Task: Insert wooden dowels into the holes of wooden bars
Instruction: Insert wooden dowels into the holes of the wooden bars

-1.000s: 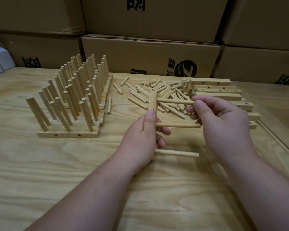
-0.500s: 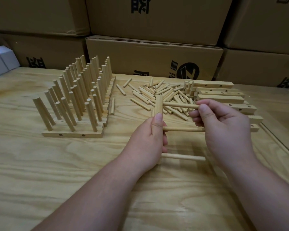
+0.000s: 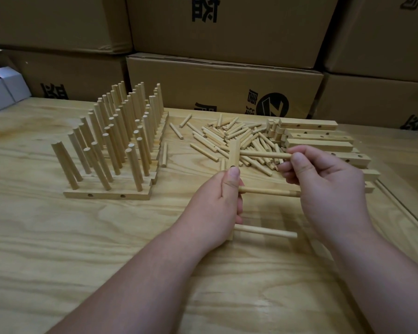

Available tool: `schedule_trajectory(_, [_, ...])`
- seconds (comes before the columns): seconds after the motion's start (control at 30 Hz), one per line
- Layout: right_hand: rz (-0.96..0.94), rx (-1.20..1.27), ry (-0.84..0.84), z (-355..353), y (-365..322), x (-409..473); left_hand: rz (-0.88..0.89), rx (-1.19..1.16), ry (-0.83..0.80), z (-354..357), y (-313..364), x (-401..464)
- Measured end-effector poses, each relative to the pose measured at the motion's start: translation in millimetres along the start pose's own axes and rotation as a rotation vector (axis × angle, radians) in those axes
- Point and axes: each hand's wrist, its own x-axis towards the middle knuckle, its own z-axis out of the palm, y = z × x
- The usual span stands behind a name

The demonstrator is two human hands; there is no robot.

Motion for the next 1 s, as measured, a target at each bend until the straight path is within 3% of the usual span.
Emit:
schedule_trajectory(0.37, [-0.061, -0.016, -0.075, -7, -8, 9, 0.017, -0.210, -0.048, 1, -5, 1])
schedule_trajectory(0.57, [0.083, 0.053, 0.164, -7, -3, 7, -0.039, -0.598, 0.069, -5, -6, 11])
schedule_trajectory(0.7, [0.197, -0.125, -0.076, 2, 2, -1, -0.032, -0.748, 0.095, -5, -4, 15])
schedule_trajectory(0.83, [0.109, -0.202, -0.426, 10, -1, -15, 0.006, -0.829, 0.091, -4, -4, 15])
schedule_trajectory(1.0, [0.106, -0.317, -0.508, 12, 2, -14, 0.010, -0.776, 0.055, -2, -4, 14])
